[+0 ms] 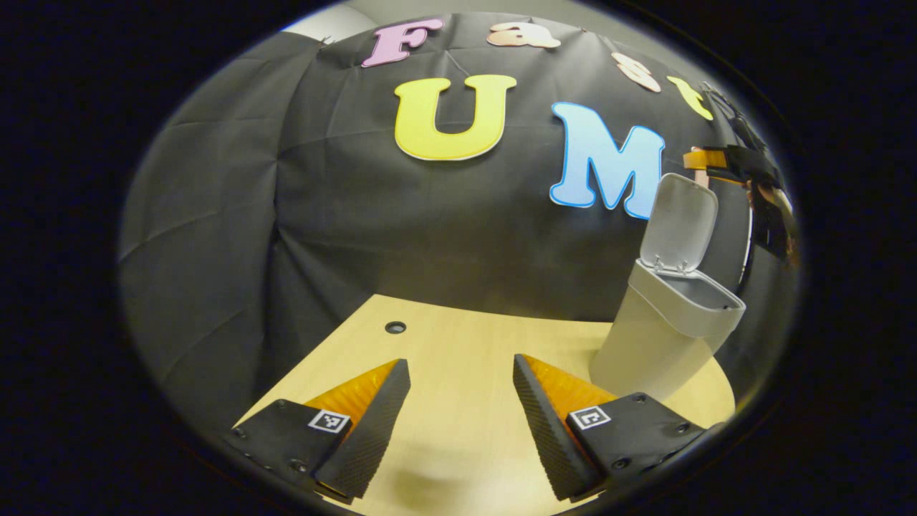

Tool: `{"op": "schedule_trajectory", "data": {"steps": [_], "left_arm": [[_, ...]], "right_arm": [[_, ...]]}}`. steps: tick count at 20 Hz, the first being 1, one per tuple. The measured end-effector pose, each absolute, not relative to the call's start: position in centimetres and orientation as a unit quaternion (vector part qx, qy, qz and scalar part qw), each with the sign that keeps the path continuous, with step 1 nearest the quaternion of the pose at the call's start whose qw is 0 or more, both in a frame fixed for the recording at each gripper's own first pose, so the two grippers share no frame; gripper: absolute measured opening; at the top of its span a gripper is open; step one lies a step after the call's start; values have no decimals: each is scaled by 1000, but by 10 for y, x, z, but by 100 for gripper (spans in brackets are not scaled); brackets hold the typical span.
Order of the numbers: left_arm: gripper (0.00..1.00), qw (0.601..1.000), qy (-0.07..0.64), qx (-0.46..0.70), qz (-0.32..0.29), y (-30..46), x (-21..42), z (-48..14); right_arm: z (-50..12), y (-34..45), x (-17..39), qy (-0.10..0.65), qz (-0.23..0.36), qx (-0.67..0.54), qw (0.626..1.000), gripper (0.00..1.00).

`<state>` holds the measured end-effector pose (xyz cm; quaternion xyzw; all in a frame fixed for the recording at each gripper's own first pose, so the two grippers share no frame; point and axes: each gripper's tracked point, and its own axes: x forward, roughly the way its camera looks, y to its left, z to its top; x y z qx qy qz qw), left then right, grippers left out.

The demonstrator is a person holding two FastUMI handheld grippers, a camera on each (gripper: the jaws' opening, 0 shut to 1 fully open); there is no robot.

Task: Press the lid of the desktop garbage bin to open it, pick up the crumpled paper on the desktop and throw it into the bin, then pick up the pop can on the desktop and drop it into the bin, and finally close the garbage bin lid.

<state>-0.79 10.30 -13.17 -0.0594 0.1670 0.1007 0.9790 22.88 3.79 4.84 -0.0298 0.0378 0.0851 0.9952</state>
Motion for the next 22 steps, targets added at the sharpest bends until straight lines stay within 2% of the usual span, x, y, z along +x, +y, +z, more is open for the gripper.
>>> {"op": "schedule_trajectory", "data": {"steps": [7,8,10,12,15,16,22], "left_arm": [[95,976,174,-59,119,120,-15,-137],[95,975,175,-59,121,122,-16,-137],[95,974,178,-59,125,125,-18,-140],[96,974,179,-58,125,125,-17,-139],[95,975,179,-59,120,119,-12,-140],[96,975,179,-60,118,117,-11,-140],[95,977,177,-67,102,103,-5,-139]], "right_arm": [[31,30,255,58,66,-22,996,89],[29,30,255,59,68,-22,996,92],[29,30,257,59,66,-22,996,87],[28,29,255,60,67,-22,996,90],[27,29,247,66,72,-23,995,87],[25,30,244,67,74,-23,995,90],[16,26,212,74,85,-14,994,90]]}}
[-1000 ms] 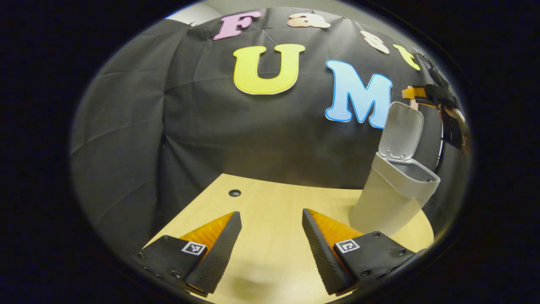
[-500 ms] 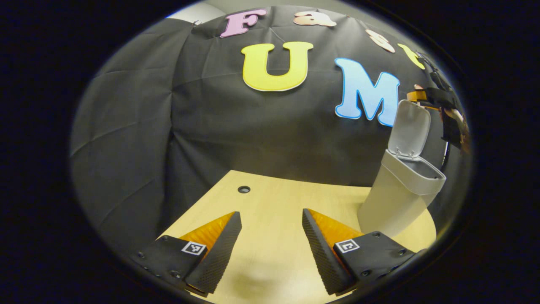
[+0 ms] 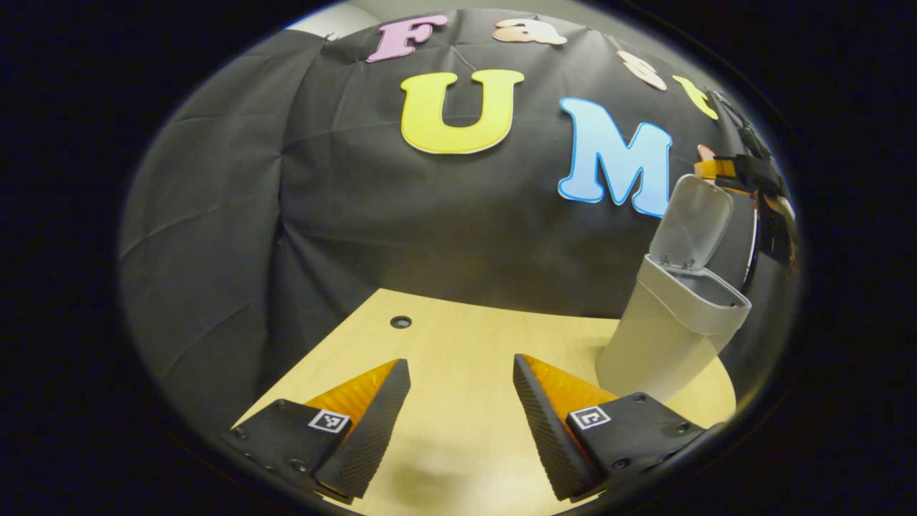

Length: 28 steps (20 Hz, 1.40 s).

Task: Press the lid of the desktop garbage bin to open it, pick up the crumpled paper on the desktop and throw it into the bin, then pick up the pop can on the desktop and drop it into the bin, and finally close the garbage bin lid.

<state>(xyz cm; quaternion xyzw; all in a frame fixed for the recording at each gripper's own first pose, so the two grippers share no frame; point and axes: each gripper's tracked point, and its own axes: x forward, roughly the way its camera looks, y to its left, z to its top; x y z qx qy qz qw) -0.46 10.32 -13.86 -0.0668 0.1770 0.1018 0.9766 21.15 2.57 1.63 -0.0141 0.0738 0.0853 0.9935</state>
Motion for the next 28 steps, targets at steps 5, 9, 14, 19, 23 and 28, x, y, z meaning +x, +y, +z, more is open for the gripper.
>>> {"op": "schedule_trajectory", "data": {"steps": [5,9,14,19,23,28], "left_arm": [[96,978,175,-71,93,98,-5,-138],[96,978,175,-75,89,95,-7,-138],[95,979,171,-75,83,92,-9,-134],[96,980,169,-74,81,91,-10,-132],[96,979,170,-72,84,94,-16,-134],[96,979,170,-66,87,98,-19,-132]], "right_arm": [[1,24,179,91,93,2,992,90],[-15,23,156,105,101,10,989,90],[-38,21,136,128,103,10,986,91],[-64,23,123,161,104,6,981,90],[-82,24,117,184,103,10,978,90],[-106,26,110,208,104,3,972,90]]}}
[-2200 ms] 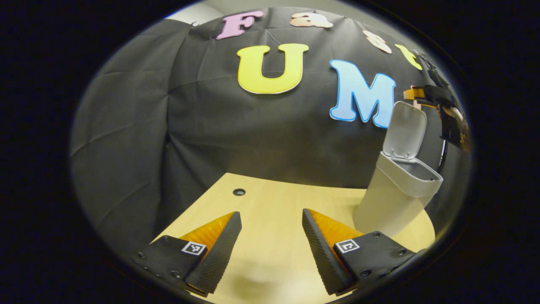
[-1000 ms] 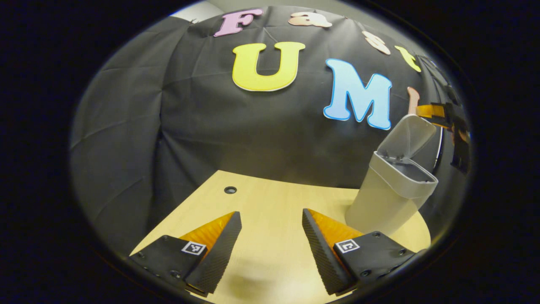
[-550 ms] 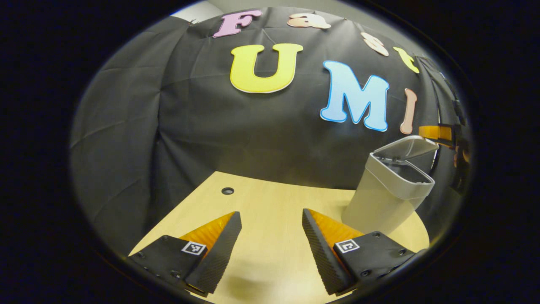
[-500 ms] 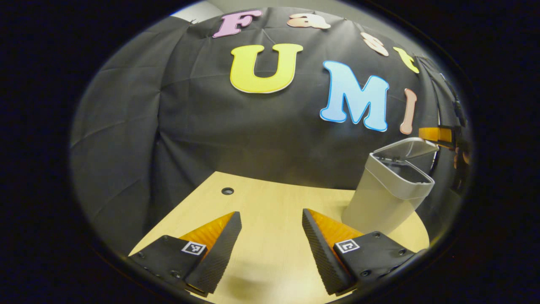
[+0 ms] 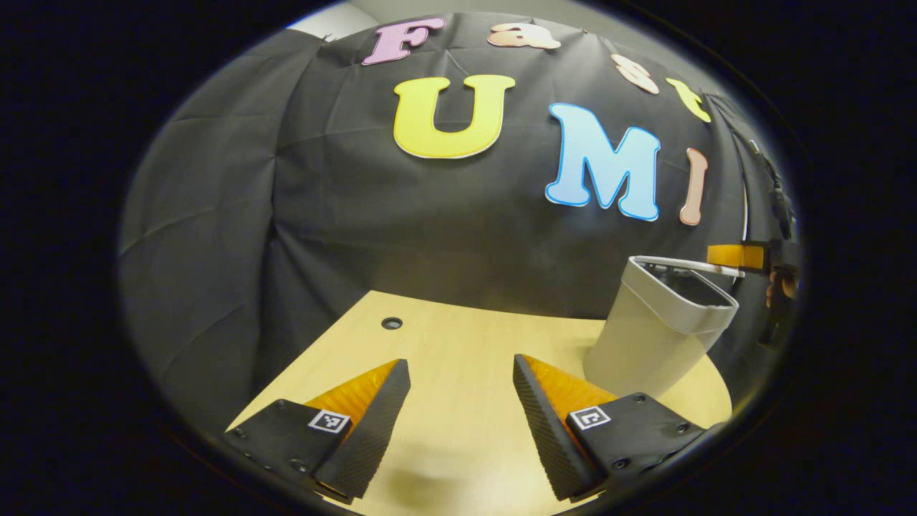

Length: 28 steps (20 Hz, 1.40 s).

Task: Press the lid of the desktop garbage bin to open it, pick up the crumpled paper on the desktop and throw it into the bin, then pick up the pop can on the desktop and drop it into the bin, and finally close the garbage bin lid.

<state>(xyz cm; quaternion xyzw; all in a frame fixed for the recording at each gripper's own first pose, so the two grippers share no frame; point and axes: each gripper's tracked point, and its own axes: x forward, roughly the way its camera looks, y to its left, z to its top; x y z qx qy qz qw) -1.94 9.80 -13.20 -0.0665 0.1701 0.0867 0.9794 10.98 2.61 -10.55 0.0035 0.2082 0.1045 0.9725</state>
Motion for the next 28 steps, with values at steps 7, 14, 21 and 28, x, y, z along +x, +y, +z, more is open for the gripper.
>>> {"op": "schedule_trajectory", "data": {"steps": [7,14,21,28], "left_arm": [[95,981,172,-48,80,95,-22,-133],[96,981,180,-33,65,82,-25,-140],[95,981,181,-39,60,76,-21,-142],[95,981,183,-44,57,72,-17,-144]], "right_arm": [[-131,27,101,235,103,-1,967,91],[-135,28,98,234,99,-6,967,91],[-137,29,99,233,96,-12,968,94],[-139,29,96,218,91,-5,972,95]]}}
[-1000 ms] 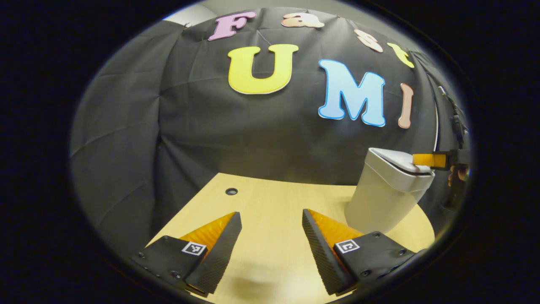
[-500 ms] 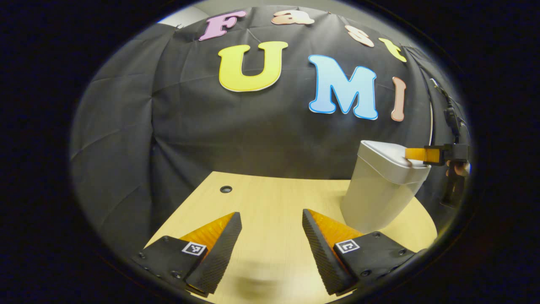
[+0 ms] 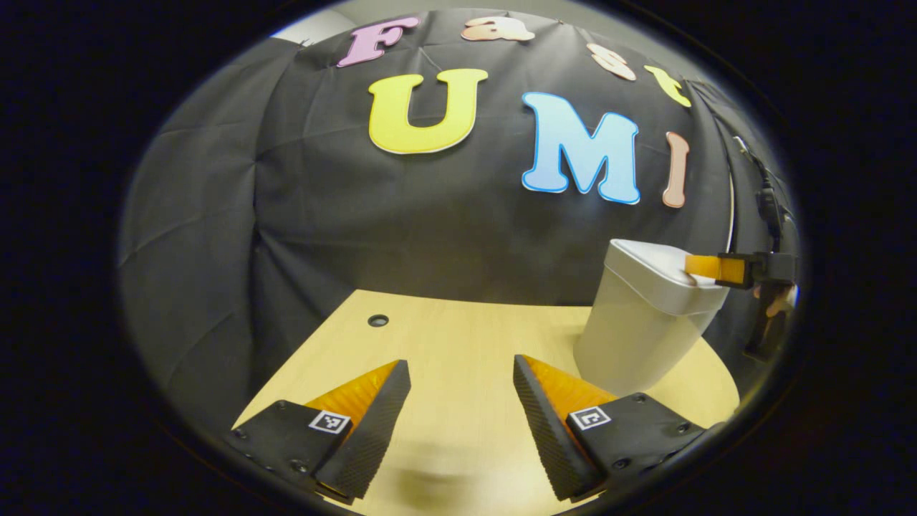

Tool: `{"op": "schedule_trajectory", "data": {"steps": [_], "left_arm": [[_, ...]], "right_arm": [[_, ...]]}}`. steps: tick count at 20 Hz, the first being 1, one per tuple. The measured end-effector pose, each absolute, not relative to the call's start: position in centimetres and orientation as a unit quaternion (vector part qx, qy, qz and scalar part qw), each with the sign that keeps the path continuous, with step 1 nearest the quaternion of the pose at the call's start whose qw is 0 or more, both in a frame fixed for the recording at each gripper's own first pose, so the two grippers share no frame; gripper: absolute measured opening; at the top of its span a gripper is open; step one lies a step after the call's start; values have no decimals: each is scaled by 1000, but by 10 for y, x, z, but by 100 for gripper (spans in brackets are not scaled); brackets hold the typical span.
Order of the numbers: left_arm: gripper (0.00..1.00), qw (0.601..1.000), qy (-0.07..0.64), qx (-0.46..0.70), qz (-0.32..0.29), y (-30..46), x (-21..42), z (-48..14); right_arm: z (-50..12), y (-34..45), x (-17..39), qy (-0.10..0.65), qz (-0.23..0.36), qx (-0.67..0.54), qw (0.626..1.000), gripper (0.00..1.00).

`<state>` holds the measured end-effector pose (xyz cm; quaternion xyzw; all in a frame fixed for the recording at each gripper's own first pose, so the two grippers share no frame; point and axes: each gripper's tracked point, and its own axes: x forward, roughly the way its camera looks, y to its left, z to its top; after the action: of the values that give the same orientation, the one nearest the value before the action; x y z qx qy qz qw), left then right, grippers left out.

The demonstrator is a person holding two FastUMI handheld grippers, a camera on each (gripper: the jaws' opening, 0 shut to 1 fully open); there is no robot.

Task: Press the lid of the desktop garbage bin to open it, pick up the crumpled paper on the desktop and throw it into the bin, then pick up the pop can on the desktop and drop it into the bin, and finally close the garbage bin lid.

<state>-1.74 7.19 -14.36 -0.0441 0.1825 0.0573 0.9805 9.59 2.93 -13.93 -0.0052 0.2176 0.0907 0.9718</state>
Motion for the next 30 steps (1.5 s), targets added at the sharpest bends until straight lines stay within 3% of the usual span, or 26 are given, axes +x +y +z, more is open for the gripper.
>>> {"op": "schedule_trajectory", "data": {"steps": [30], "left_arm": [[95,979,192,-50,55,68,-20,-150]], "right_arm": [[-148,30,90,138,78,6,987,96]]}}
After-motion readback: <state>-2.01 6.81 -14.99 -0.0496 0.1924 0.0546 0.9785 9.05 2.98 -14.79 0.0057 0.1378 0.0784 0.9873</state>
